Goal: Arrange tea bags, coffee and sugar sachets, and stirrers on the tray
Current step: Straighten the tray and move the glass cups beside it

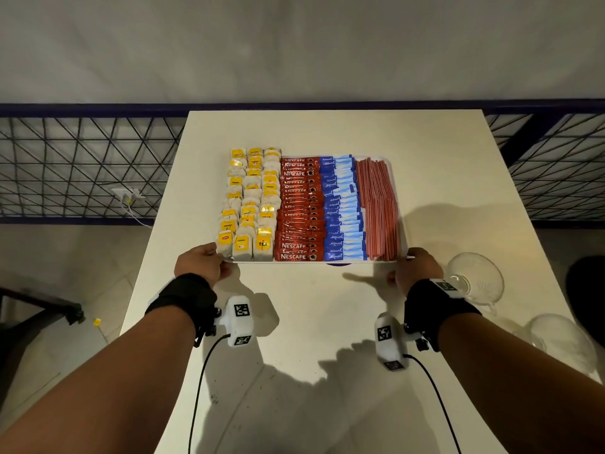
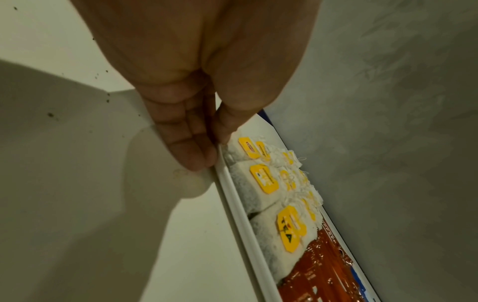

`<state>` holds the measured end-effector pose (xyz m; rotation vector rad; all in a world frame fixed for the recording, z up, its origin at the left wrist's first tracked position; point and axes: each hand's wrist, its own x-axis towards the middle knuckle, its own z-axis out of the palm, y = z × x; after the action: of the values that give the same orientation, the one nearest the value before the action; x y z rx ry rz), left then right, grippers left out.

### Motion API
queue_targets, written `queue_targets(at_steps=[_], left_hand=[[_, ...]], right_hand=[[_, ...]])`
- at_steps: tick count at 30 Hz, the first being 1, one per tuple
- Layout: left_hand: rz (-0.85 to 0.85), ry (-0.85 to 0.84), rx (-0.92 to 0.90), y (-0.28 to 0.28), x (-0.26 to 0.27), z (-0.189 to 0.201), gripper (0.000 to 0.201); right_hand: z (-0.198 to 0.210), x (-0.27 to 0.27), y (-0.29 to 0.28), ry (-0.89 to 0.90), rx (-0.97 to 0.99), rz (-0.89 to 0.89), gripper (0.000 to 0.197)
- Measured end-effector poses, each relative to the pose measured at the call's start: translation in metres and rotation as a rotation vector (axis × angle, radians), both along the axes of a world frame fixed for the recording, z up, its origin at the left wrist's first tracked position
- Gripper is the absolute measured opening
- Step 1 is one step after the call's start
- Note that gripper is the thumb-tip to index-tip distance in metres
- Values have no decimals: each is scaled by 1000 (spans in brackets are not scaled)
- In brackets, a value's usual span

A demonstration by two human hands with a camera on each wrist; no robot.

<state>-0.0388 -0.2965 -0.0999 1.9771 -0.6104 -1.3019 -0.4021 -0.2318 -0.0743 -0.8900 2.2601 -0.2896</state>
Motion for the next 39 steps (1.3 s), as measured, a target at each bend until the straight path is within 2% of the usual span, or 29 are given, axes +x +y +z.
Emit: queue_targets(at_steps=[4,8,10,14,17,22,24,27,30,32,35,39], left_hand=[[-26,-30,14,5,-2,11,37],[-14,-319,-71,23,-9,37,15],[-73,-390,-171,33,-28,55,21],[-341,-532,-405,55,-94,90,19],[-592,-533,-545,71,-149,105,17],[-1064,-566,-597,91,-247,101,34],[-1226,-578,-550,94,-284,96,50],[-1446,-708,-491,84,-329,86,72],[-1585,-844,-392,72,-359,73,97],[-1683,-894,-289,69,-372,66,116],[-1720,-865,-255,69,-387,59,115],[-1566,-805,-300,51,-396,58,111]], right_hand=[[3,1,2,-11,6,-13,31],[13,21,16,-87,-144,-114,32],[21,31,24,-138,-253,-103,26],[62,27,44,-48,-513,69,26],[92,0,58,14,-639,174,22],[102,-90,78,94,-416,269,50],[102,-133,91,167,-325,335,66],[99,-181,113,225,-116,484,94],[86,-208,138,139,82,656,121],[75,-215,150,77,160,717,129],[62,-218,155,70,134,802,116],[55,-219,137,18,6,823,110]])
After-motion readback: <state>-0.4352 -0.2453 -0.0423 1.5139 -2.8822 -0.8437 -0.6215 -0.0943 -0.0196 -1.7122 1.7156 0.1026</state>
